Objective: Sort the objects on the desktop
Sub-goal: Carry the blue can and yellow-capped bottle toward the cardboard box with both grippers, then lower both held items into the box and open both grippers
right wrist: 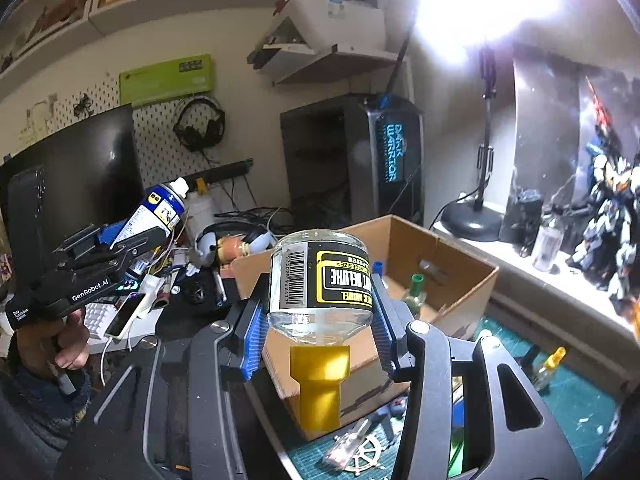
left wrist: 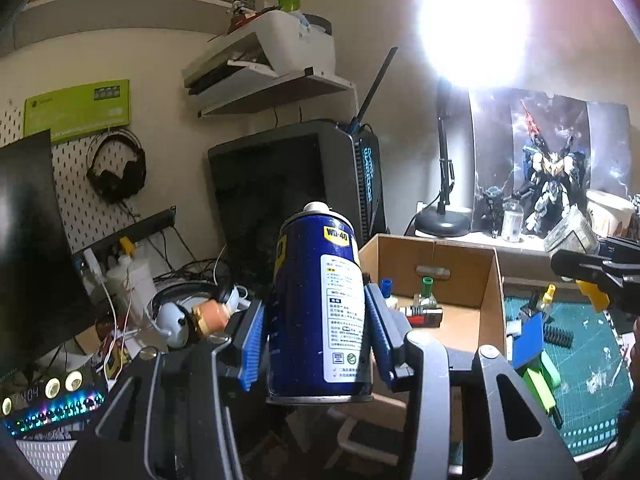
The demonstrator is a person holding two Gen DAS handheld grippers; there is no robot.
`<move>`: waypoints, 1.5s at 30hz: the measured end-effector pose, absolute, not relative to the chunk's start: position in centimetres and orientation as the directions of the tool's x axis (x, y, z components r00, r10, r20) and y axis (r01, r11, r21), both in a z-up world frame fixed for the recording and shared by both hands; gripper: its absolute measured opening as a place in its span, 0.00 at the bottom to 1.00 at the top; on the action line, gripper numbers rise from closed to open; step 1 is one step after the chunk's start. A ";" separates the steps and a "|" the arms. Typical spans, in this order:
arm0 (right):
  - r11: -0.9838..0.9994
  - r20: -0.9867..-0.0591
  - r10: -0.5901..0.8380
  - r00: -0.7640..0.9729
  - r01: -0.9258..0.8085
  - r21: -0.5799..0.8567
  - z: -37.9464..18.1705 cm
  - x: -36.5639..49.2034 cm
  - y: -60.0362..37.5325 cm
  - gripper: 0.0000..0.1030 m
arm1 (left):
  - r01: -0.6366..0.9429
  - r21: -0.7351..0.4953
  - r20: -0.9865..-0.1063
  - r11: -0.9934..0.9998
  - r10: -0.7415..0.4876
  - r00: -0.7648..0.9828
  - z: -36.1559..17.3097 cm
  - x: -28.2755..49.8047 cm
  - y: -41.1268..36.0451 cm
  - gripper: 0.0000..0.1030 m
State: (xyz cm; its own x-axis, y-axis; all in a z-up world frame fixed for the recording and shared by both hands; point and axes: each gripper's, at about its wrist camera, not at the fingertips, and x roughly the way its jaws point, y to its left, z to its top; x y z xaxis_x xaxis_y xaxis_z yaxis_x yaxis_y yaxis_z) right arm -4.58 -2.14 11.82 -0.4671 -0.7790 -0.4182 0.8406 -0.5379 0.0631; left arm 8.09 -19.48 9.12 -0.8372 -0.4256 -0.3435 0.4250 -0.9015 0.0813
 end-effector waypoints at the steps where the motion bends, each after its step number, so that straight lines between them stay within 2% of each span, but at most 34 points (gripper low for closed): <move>1: -0.534 -0.418 -0.782 -0.463 0.843 0.064 12.1 -4.8 -2.3 0.42 | 0.420 0.081 -0.343 -0.904 -0.421 -0.840 9.4 7.7 -19.6 0.44; 7: -0.520 -0.423 -0.789 -0.447 0.851 0.070 14.2 -6.6 -2.9 0.42 | 0.383 0.136 -0.346 -0.914 -0.406 -0.846 10.9 4.7 -19.4 0.44; 16: -0.504 -0.485 -0.765 -0.424 0.863 0.042 16.1 -10.7 -5.0 0.42 | 0.345 0.221 -0.377 -0.912 -0.406 -0.833 12.5 -0.8 -19.4 0.44; 24: -0.502 -0.552 -0.721 -0.418 0.865 0.002 16.3 -14.2 -6.9 0.42 | 0.305 0.347 -0.422 -0.887 -0.438 -0.794 12.4 -5.5 -19.3 0.44; 33: -0.455 -0.681 -0.617 -0.394 0.885 -0.100 13.0 -18.2 -10.8 0.42 | 0.188 0.525 -0.473 -0.830 -0.468 -0.746 8.6 -10.3 -18.8 0.44; 37: -0.425 -0.754 -0.565 -0.335 0.901 -0.083 10.1 -20.0 -12.3 0.42 | 0.130 0.574 -0.503 -0.808 -0.473 -0.723 6.5 -11.7 -18.4 0.44; 45: -0.395 -0.826 -0.485 -0.287 0.915 -0.085 6.1 -23.3 -13.3 0.42 | -0.053 0.659 -0.584 -0.750 -0.467 -0.664 1.2 -13.9 -17.6 0.44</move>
State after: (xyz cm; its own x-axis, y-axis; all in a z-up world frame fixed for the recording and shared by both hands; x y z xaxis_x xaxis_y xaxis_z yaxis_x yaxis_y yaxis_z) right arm -23.28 -13.31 6.13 -0.2865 -0.4850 -0.8262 0.9146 -0.3952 -0.0852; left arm -13.92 -17.55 1.24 -0.6641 -0.4667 -0.5841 -0.0530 -0.7499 0.6594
